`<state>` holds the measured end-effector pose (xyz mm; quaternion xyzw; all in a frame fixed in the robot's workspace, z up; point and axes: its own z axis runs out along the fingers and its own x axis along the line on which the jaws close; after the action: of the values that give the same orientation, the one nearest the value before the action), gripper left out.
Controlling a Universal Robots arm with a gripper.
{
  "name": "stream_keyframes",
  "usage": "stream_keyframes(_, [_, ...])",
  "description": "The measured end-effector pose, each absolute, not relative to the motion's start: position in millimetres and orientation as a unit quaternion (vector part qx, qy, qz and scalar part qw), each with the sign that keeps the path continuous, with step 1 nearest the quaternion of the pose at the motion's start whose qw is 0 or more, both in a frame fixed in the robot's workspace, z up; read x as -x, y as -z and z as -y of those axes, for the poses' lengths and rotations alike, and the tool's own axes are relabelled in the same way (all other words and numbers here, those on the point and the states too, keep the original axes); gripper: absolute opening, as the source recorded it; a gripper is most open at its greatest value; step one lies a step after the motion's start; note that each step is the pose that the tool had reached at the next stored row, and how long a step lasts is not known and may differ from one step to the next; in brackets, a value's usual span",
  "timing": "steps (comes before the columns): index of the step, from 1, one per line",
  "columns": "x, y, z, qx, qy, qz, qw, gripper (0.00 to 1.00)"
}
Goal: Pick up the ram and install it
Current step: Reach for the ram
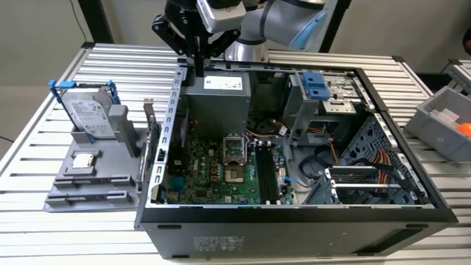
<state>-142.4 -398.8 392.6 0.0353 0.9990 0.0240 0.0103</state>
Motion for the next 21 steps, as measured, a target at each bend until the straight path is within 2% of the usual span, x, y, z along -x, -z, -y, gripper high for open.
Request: stream_keyframes(21, [160.0,-392.6,398.8,-0.035,-0.024,-0.999,0.010,0.00])
